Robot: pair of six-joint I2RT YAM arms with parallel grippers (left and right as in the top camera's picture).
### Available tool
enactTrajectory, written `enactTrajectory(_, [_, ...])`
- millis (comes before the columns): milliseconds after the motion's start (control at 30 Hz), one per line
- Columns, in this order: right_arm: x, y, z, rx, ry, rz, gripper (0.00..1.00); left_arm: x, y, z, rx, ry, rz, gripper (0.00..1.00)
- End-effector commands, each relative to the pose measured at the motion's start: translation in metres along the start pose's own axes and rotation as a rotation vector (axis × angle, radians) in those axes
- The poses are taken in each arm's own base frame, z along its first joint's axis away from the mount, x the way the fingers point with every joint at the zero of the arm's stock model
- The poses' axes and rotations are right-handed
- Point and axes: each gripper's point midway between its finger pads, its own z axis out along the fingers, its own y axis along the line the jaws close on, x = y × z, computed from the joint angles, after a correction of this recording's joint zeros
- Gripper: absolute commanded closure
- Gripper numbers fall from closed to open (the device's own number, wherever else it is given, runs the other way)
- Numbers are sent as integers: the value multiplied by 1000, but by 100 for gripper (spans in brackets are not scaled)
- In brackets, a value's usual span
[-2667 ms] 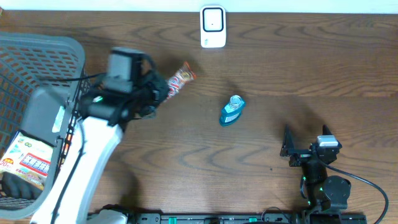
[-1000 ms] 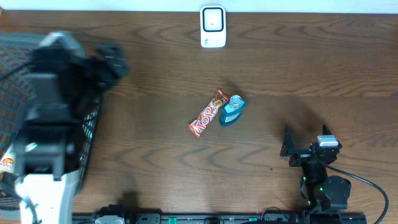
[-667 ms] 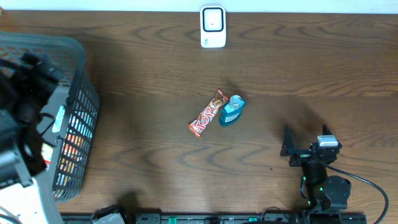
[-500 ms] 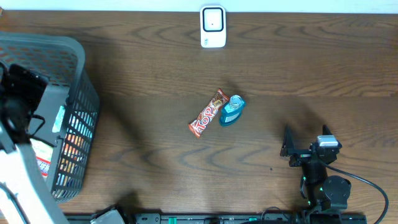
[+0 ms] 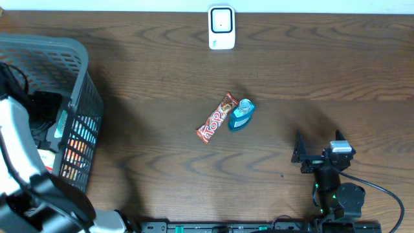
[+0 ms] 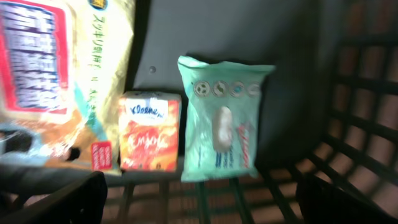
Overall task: Scan the item barcode
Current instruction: 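Reach left gripper into basket and grasp mint-green wipes pack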
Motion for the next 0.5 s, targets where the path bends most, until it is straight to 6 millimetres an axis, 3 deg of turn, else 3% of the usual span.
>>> enactTrajectory(0, [0,1,0,-4,-1,13,1,0,2,33,-58,56,14,3])
enactTrajectory(200, [0,1,0,-4,-1,13,1,-1,1,75,-112,109,42,3])
enactTrajectory(467, [0,1,0,-4,-1,13,1,-1,2,107,-156,138,59,4])
